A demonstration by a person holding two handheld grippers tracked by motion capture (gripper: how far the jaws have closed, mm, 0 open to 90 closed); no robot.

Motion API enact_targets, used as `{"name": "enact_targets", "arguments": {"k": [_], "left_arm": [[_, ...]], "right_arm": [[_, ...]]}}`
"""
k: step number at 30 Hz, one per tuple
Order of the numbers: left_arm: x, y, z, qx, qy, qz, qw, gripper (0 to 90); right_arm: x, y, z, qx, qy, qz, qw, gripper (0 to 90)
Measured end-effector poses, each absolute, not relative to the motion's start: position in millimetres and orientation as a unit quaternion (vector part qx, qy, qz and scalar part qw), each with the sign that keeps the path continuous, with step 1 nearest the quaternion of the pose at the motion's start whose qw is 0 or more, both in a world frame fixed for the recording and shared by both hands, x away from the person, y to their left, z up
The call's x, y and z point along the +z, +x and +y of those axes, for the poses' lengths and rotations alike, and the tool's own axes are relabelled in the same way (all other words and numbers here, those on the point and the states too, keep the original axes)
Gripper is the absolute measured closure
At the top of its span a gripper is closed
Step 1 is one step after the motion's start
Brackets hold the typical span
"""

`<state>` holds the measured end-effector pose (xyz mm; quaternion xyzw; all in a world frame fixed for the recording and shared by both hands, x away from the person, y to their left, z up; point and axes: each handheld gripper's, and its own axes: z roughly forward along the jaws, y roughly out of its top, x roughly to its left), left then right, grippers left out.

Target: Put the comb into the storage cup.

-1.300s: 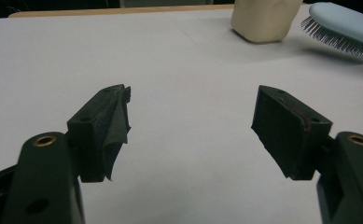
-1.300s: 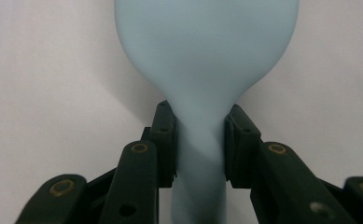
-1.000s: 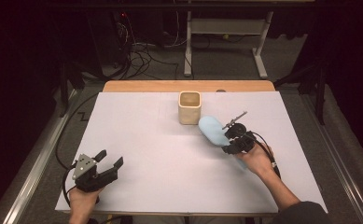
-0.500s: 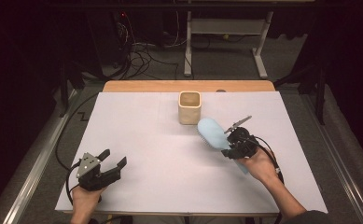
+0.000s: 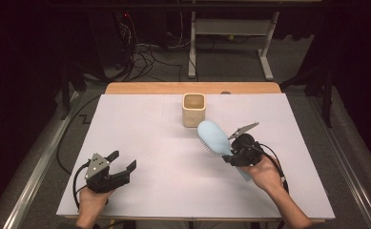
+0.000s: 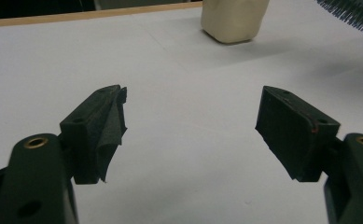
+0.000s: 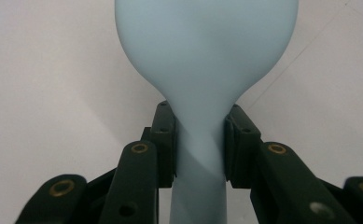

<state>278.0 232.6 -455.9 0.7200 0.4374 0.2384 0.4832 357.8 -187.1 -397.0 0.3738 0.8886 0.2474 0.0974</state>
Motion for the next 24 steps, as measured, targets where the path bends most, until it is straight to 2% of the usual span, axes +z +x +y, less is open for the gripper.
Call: {"name": "enact_targets", "arguments": {"k": [24], "left_arm": [[-446.0,283.2,197.2,0.209,0.743,0.401,0.493,25.6]], "right_arm": [[-392.9,331.8,-178.6,0.299,0.349,0.882,0.099,70.6]]}}
